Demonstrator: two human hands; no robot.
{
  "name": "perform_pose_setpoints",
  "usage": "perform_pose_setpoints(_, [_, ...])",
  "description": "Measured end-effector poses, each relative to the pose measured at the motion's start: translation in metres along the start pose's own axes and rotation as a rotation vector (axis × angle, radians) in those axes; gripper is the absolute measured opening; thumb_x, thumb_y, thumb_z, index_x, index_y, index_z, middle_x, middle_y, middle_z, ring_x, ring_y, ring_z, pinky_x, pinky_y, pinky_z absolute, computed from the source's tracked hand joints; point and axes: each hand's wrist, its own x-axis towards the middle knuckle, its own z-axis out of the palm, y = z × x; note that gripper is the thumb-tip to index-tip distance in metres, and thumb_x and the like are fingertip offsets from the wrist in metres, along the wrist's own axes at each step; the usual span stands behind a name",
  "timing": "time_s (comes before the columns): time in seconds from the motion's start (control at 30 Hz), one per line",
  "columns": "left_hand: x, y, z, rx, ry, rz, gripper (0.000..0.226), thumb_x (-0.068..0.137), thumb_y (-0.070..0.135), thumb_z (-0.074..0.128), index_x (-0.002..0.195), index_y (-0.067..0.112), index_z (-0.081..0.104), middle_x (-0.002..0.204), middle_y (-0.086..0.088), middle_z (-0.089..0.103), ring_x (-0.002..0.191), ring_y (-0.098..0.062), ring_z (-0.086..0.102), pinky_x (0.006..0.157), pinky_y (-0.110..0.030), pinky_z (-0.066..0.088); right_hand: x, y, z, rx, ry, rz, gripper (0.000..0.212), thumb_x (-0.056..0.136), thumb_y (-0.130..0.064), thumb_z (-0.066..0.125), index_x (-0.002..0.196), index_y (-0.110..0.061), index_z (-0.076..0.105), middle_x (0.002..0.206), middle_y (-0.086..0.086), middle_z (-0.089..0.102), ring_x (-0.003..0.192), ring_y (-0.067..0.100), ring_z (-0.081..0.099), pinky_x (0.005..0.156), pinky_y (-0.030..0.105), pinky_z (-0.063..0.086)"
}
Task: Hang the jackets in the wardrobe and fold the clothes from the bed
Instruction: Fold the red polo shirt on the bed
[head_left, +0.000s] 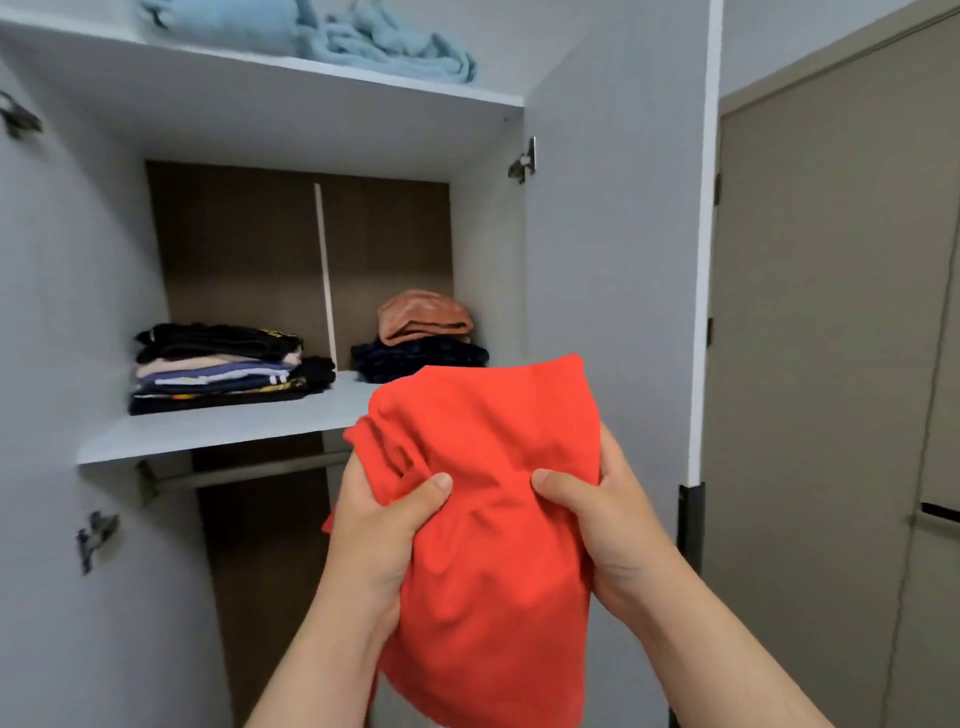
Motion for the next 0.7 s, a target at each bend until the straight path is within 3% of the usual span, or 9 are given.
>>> perform_pose_setpoints(0.17, [0.057,0.002,-0.012,0.138,0.061,0.118,0.067,0.059,0.006,0.078,0.122,0.024,0.063,0.115,-0.002,0.073,0.109,-0.023,0.068,0.099,-0.045,0.051,0.072,0.032,0.022,0.128,-0.030,-0.008,0.047,0.086,0.005,0.065,0.125,-0.022,0.061,0.113,0.001,0.074,0.105,0.019,0.070,0.091,0.036,0.054])
perform_pose_setpoints(0.37, [0.116,-0.005,-0.010,0.215,0.171,0.185,0.081,0.050,0.027,0.087,0.126,0.022,0.061,0.119,-0.004,0.071,0.112,-0.024,0.067,0.103,-0.051,0.048,0.162,0.052,0.036,0.158,-0.174,-0.054,0.050,0.086,0.001,0.068,0.126,-0.027,0.060,0.114,-0.004,0.073,0.104,0.015,0.070,0.088,0.033,0.053])
perform_pose_setpoints(0.53, [0.156,0.002,-0.028,0.318,0.237,0.279,0.084,0.052,0.020,0.088,0.130,0.025,0.056,0.120,0.004,0.071,0.111,-0.016,0.067,0.097,-0.037,0.053,0.217,0.077,0.075,0.203,-0.271,-0.056,0.048,0.085,-0.013,0.072,0.128,-0.030,0.058,0.117,-0.008,0.071,0.109,0.013,0.068,0.097,0.038,0.051])
perform_pose_setpoints(0.7, [0.205,0.018,-0.061,0.462,0.241,0.360,0.066,0.063,0.006,0.072,0.122,0.032,0.059,0.112,0.013,0.072,0.106,-0.010,0.068,0.091,-0.026,0.053,0.263,0.093,0.127,0.053,-0.334,-0.165,0.056,0.091,-0.008,0.066,0.139,-0.030,0.048,0.124,-0.012,0.065,0.107,0.000,0.064,0.097,0.027,0.050])
